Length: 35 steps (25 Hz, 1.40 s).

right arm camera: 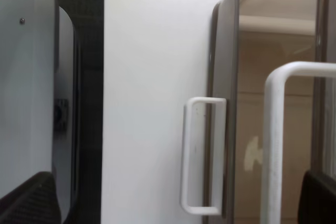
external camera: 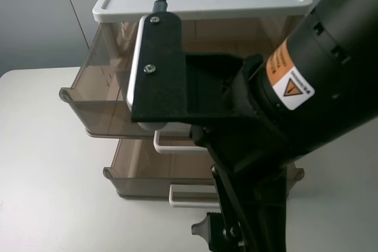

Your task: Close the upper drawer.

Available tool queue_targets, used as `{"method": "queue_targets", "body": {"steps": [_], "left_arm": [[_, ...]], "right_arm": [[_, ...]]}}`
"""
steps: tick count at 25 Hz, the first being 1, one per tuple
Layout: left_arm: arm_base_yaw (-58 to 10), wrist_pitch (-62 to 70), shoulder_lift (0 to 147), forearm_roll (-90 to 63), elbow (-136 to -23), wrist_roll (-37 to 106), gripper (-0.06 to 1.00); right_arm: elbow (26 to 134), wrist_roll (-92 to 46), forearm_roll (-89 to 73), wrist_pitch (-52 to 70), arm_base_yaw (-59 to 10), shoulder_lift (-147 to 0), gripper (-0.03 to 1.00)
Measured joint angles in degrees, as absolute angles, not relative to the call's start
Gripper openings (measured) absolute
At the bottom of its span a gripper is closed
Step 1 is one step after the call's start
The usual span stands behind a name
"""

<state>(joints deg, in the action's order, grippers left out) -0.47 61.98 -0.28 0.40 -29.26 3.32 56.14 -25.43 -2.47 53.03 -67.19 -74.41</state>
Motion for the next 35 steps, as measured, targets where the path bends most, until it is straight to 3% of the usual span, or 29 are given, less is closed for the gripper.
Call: {"method": "queue_targets", "body": {"steps": [23,35], "left_arm": [[-0.47,61.98,-0.28,0.4,-29.26,3.32,0.74],[-0.47,61.98,-0.28,0.4,-29.26,3.32,0.74]], "right_arm": [[56.14,-9.21,15.77,52.66,-69.17,-77.32,0.68],[56.14,-8.7,19.15,48.98,-69.17,-79.6,0.68]]}}
